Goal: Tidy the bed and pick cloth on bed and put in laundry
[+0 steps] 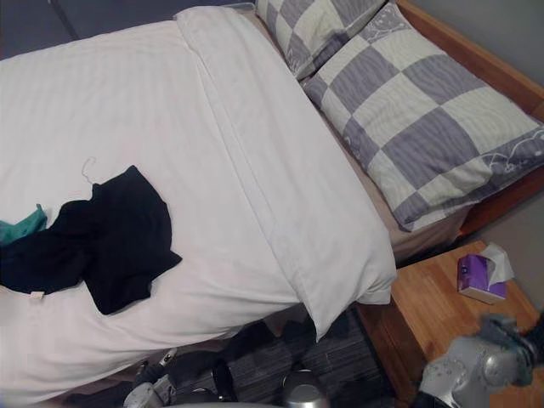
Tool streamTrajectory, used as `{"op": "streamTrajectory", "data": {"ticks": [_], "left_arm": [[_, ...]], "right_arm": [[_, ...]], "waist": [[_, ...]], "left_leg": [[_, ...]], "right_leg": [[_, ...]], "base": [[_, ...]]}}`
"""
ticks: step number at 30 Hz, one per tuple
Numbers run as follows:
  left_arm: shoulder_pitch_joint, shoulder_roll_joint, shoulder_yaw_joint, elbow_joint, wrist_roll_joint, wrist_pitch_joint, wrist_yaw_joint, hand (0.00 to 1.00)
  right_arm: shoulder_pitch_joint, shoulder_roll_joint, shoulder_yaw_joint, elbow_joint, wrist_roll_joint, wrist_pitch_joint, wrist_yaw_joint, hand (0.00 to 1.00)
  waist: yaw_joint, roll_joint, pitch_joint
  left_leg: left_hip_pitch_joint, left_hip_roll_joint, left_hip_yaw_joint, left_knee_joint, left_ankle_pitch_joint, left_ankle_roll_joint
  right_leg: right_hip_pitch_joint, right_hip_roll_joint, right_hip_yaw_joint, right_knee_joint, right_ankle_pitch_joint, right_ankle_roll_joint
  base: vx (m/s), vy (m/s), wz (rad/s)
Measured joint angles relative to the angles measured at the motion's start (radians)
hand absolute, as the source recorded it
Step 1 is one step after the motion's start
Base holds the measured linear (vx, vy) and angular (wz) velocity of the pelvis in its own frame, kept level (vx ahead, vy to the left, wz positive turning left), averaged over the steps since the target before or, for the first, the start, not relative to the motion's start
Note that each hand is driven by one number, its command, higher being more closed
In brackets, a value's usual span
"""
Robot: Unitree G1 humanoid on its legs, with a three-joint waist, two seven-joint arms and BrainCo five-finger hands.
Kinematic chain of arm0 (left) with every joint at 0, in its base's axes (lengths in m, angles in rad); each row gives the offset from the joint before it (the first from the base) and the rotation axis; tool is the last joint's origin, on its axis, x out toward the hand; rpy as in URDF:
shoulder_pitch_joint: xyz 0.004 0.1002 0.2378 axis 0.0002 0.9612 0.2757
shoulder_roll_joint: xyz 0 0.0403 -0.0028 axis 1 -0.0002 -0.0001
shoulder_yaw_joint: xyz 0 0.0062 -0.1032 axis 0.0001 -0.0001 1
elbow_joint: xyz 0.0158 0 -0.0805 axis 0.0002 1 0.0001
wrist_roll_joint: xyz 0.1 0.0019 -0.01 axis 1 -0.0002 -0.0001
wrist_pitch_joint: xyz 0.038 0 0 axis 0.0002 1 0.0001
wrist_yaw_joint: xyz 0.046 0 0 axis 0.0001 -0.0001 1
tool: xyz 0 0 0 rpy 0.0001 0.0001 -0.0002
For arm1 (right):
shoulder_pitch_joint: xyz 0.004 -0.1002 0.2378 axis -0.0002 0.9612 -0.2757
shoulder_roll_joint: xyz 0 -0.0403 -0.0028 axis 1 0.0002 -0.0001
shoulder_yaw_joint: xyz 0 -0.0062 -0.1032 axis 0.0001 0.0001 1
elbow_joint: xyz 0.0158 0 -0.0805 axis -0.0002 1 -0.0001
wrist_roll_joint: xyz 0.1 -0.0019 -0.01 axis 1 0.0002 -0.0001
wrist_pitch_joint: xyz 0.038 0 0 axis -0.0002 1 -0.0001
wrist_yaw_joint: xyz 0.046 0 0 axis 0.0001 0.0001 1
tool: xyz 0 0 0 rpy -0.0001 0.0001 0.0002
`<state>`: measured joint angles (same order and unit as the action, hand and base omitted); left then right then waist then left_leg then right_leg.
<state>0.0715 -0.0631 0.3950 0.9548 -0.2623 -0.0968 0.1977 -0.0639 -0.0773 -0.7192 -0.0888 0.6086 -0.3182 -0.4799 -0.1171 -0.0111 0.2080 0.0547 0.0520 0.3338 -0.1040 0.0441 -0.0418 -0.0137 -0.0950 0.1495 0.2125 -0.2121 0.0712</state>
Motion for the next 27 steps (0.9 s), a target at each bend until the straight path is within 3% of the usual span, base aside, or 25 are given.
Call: {"op": "streamTrajectory", "data": {"ticks": [6, 9, 12, 13, 18, 23, 27], "left_arm": [[-0.018, 0.015, -0.092, -0.013, -0.003, 0.002, 0.022, 0.00], [-0.048, 0.013, -0.151, -0.042, -0.035, -0.007, 0.051, 0.00], [-0.059, 0.016, -0.173, -0.087, -0.045, -0.018, 0.054, 0.00], [-0.061, 0.024, -0.195, -0.113, -0.052, -0.029, 0.065, 0.00], [-0.113, 0.048, -0.200, -0.173, -0.120, -0.069, 0.087, 0.00], [-0.141, 0.046, -0.199, -0.226, -0.166, -0.098, 0.088, 0.00], [-0.178, 0.011, -0.186, -0.224, -0.200, -0.112, 0.086, 0.00]], "right_arm": [[-0.177, -0.021, 0.249, -0.006, 0.090, -0.034, 0.076, 1.00], [-0.334, -0.021, 0.302, 0.036, 0.152, -0.068, 0.087, 1.00], [-0.434, -0.021, 0.327, 0.061, 0.186, -0.083, 0.090, 1.00], [-0.470, -0.021, 0.344, 0.072, 0.206, -0.091, 0.094, 1.00], [-0.591, -0.022, 0.335, 0.208, 0.327, -0.150, 0.143, 1.00], [-0.602, -0.002, 0.266, 0.379, 0.422, -0.142, 0.158, 1.00], [-0.559, 0.011, 0.261, 0.356, 0.419, -0.132, 0.243, 1.00]], "waist": [[0.030, 0.007, 0.004], [0.075, 0.022, 0.060], [0.088, 0.036, 0.104], [0.105, 0.042, 0.118], [0.134, 0.079, 0.177], [0.157, 0.139, 0.238], [0.151, 0.136, 0.261]], "left_leg": [[-0.041, -0.003, -0.044, 0.001, 0.016, 0.000], [-0.090, -0.010, -0.079, 0.006, 0.045, 0.003], [-0.126, -0.020, -0.109, 0.006, 0.061, 0.006], [-0.150, -0.022, -0.119, 0.006, 0.067, 0.005], [-0.239, -0.032, -0.152, 0.006, 0.105, 0.006], [-0.321, -0.038, -0.158, 0.006, 0.128, 0.008], [-0.340, -0.035, -0.153, 0.006, 0.127, 0.008]], "right_leg": [[-0.028, -0.004, -0.032, 0.014, -0.002, -0.002], [-0.081, -0.010, -0.062, 0.064, -0.014, -0.006], [-0.124, -0.020, -0.087, 0.114, -0.036, -0.006], [-0.157, -0.021, -0.090, 0.138, -0.043, -0.009], [-0.263, -0.031, -0.116, 0.218, -0.067, -0.013], [-0.363, -0.038, -0.121, 0.266, -0.072, -0.015], [-0.392, -0.037, -0.119, 0.280, -0.078, -0.017]], "base": [[-0.01, -0.006, 0.19], [-0.06, -0.004, 0.38], [-0.08, -0.013, 0.36], [-0.09, -0.026, 0.34], [-0.07, -0.028, 0.28], [-0.03, -0.007, 0.12], [0.00, 0.000, 0.00]]}}
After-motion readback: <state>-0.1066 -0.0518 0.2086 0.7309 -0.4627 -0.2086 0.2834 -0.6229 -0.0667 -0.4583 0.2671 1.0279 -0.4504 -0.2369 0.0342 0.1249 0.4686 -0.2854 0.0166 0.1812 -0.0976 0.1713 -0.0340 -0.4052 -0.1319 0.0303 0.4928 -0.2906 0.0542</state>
